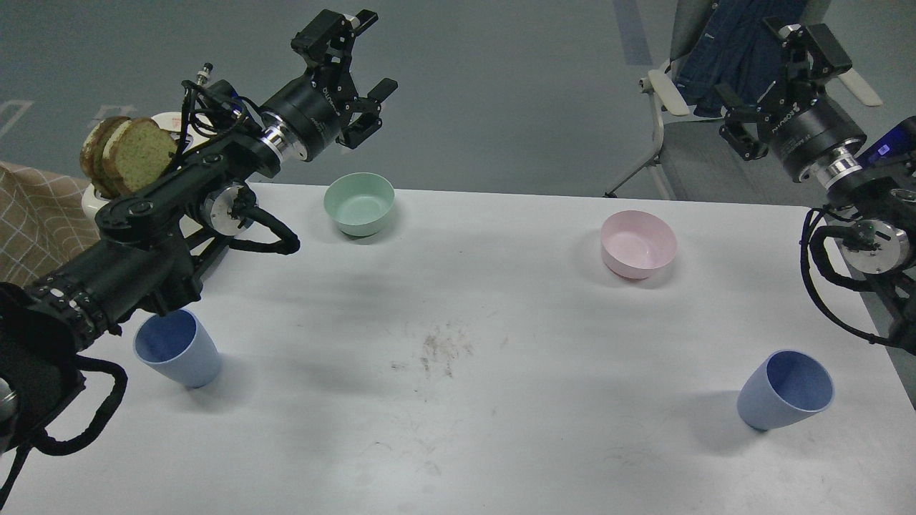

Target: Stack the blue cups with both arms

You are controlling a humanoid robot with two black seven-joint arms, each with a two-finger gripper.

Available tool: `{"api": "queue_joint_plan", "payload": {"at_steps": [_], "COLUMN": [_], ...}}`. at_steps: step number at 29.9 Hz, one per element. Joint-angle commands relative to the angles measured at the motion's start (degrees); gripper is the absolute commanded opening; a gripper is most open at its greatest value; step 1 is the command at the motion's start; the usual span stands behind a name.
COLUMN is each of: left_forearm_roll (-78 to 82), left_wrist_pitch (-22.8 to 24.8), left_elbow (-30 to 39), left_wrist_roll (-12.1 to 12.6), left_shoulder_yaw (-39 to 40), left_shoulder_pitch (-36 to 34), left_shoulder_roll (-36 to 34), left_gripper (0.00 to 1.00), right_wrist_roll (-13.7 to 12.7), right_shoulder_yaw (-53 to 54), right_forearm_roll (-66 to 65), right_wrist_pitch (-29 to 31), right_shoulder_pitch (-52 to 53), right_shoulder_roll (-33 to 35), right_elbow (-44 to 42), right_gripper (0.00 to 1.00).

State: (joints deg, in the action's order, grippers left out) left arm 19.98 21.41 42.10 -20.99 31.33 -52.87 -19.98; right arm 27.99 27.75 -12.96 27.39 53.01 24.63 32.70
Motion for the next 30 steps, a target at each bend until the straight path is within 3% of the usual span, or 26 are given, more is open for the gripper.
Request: {"api": "queue_joint_plan", "payload": {"at_steps": [1, 6, 19, 23, 30], "left_forearm_roll": [0.0, -0.3, -0.2, 0.0, -0.1], "left_wrist_pitch": [0.6, 0.6, 1.2, 4.8, 4.3], "left_elbow": [0.0, 0.0, 0.0, 0.0, -0.1], "left_wrist_roll": [-0.1, -1.7, -1.4, -0.9, -0.3], "left_shoulder_yaw": [0.0, 0.0, 0.0, -0.2, 0.0], "left_shoulder_pitch": [0.6, 1.0, 0.5, 0.6, 0.5], "left_shoulder_roll": [-0.1, 0.0, -1.2, -1.5, -1.1], "left_gripper": [0.98, 0.98, 0.98, 0.98, 0.98], "right_wrist_roll": [0.0, 0.0, 0.0, 0.0, 0.0], "right_shoulder_yaw": [0.0, 0.1, -0.2, -0.2, -0.3], "right_forearm_roll": [0.0, 0.0, 0.1, 0.1, 0.0], "right_wrist_pitch": [0.6, 0.6, 0.6, 0.6, 0.6], "right_shoulder_pitch": [-1.2, -1.2, -1.2, -1.2, -1.2], "right_shoulder_roll": [-0.1, 0.1, 1.6, 2.1, 1.7], "right_elbow": [-0.3, -0.4, -0.3, -0.1, -0.3], "right_gripper": [1.0, 1.0, 1.0, 1.0, 1.0]}}
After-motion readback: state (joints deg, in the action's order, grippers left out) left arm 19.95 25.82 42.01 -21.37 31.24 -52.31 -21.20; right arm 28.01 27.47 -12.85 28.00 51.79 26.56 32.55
